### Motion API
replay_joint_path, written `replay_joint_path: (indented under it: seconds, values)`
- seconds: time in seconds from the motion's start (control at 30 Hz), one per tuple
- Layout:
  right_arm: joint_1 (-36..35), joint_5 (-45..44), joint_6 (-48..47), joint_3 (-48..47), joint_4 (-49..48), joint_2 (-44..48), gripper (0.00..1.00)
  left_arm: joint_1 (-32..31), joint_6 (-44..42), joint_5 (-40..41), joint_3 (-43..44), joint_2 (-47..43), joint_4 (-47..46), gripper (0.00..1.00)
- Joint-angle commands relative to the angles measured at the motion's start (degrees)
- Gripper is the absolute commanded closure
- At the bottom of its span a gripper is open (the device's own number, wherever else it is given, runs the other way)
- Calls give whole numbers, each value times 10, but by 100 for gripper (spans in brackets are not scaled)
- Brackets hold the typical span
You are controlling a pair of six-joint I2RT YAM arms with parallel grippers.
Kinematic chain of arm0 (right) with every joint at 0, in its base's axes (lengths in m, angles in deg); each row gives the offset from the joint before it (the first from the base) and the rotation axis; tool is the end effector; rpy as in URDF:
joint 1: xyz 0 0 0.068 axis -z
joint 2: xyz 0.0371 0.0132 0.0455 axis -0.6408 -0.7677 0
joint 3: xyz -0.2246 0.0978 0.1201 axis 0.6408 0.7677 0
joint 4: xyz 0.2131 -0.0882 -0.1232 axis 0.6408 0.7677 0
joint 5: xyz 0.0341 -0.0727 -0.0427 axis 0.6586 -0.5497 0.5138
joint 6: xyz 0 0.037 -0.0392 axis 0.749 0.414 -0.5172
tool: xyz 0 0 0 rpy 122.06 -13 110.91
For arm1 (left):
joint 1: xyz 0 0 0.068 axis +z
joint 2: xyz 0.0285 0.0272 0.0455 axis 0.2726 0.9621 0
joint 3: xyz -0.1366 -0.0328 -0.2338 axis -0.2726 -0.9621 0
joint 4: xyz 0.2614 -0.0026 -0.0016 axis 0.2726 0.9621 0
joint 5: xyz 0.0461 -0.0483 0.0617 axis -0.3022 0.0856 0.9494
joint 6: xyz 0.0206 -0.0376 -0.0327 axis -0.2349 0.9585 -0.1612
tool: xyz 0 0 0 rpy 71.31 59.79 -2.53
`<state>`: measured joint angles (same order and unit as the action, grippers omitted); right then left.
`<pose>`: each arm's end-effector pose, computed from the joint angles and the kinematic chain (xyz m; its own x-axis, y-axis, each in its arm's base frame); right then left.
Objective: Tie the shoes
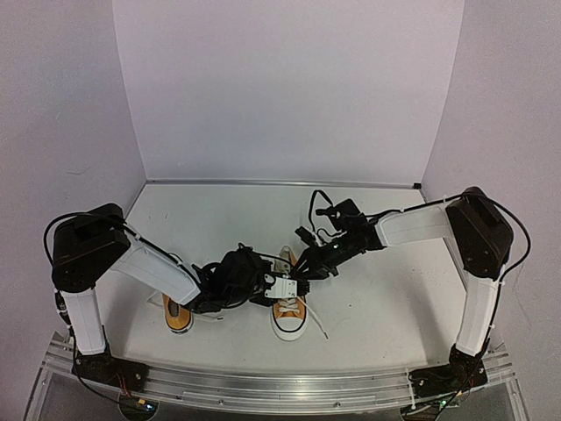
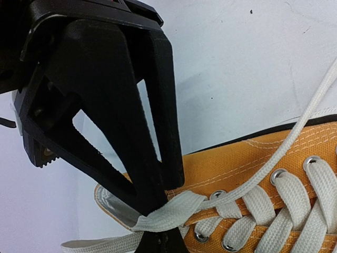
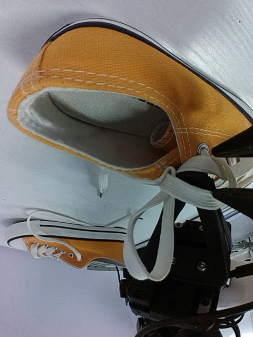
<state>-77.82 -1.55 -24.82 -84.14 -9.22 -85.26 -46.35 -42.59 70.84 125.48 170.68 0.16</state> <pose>0.2971 0.2671 0.1555 -0.8984 -0.3378 -0.2809 -0.4047 0.3877 0.8282 0.1822 -0.3296 0.1345 0.5250 0.7364 -0.4267 0.6165 0.0165 0.7872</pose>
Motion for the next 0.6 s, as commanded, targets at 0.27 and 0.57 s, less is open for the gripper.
replay_joint_path:
  seconds: [0.27,0.57]
  values:
    - [-10,11,0,2,-20,-17,82,1,-1,6,11,15,-13,100]
    - [-13,-2,3,-2,-23,-16,100,1,0,4,9,11,-13,100]
